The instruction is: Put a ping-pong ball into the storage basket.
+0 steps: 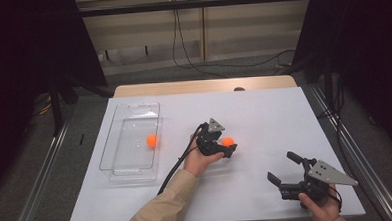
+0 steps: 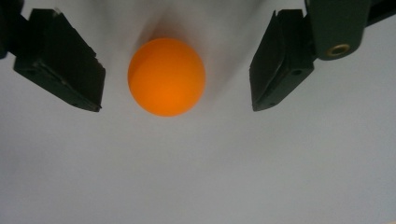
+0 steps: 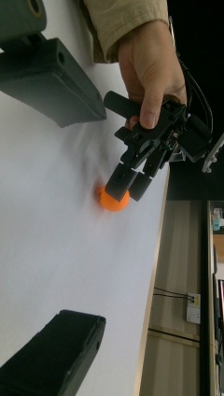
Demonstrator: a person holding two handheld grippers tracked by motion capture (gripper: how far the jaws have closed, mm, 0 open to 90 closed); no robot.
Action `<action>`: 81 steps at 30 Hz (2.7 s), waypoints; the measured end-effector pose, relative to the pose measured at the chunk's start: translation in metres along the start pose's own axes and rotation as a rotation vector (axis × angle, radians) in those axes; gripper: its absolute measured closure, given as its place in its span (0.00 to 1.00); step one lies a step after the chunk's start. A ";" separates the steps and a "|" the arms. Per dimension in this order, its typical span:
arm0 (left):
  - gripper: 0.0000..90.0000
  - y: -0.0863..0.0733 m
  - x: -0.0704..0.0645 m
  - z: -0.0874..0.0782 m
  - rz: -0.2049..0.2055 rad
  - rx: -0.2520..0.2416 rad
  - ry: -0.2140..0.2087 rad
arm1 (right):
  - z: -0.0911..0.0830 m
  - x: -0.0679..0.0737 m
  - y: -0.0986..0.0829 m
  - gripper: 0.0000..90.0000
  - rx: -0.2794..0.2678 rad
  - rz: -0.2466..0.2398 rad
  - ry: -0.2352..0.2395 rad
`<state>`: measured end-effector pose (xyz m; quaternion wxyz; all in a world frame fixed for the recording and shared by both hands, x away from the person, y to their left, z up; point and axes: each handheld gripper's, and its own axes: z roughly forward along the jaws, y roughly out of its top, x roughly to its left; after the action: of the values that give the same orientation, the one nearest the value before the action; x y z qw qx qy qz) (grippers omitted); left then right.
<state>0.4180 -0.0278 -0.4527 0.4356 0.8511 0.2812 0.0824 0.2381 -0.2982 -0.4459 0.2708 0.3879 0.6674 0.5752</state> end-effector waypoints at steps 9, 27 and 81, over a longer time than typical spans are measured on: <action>0.31 -0.002 0.001 0.004 0.005 0.024 -0.014 | 0.000 0.000 0.000 0.03 0.000 0.000 0.001; 0.47 -0.003 0.000 0.007 0.015 0.044 -0.032 | 0.000 0.000 0.000 0.03 0.001 0.000 0.002; 0.57 0.005 0.003 -0.021 -0.057 0.061 -0.116 | 0.000 0.000 0.000 0.03 0.003 -0.004 0.002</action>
<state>0.4148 -0.0141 -0.4363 0.4271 0.8589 0.2822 0.0120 0.2382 -0.2977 -0.4461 0.2708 0.3863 0.6694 0.5739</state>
